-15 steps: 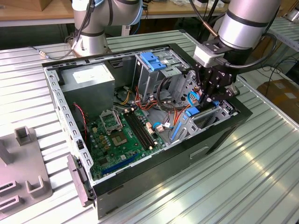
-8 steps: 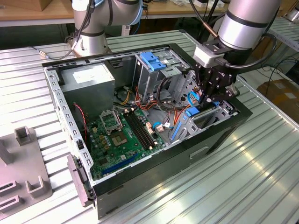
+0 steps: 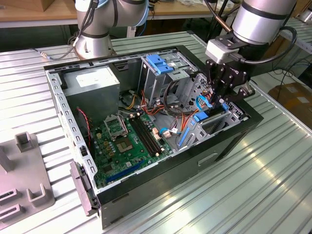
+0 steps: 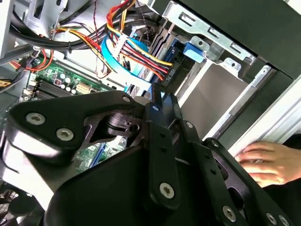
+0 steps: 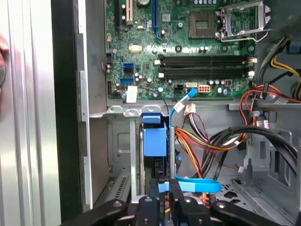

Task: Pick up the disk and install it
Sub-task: 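Insert the second disk wire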

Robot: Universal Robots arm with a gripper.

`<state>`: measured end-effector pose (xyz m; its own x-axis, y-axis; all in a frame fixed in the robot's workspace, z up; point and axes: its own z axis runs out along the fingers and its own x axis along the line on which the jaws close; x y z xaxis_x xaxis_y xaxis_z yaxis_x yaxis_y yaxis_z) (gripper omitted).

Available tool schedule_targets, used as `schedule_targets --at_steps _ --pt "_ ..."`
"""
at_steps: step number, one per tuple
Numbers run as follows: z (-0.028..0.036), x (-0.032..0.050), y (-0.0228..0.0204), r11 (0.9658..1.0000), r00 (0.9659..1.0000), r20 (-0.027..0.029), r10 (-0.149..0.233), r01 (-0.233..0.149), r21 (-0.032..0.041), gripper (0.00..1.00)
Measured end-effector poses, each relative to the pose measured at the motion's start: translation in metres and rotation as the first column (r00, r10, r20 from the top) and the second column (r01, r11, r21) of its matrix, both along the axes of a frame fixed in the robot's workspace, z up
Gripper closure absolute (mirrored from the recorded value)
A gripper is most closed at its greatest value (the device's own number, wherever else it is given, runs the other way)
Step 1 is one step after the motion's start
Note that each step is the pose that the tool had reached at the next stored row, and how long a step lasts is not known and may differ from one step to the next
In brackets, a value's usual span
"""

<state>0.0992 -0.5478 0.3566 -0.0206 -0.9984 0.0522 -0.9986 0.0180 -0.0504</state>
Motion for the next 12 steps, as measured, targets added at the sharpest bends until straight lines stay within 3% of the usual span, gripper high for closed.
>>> schedule_targets --at_steps 1,3,12 --pt "0.0001 0.0000 0.0000 1.0000 1.0000 0.0000 0.000 0.000 -0.0001 0.78" --pt "0.0002 0.0000 0.0000 1.0000 1.0000 0.0002 0.000 0.000 -0.0004 0.90" --pt "0.0001 0.0000 0.0000 1.0000 1.0000 0.0008 0.000 0.000 -0.0003 0.90"
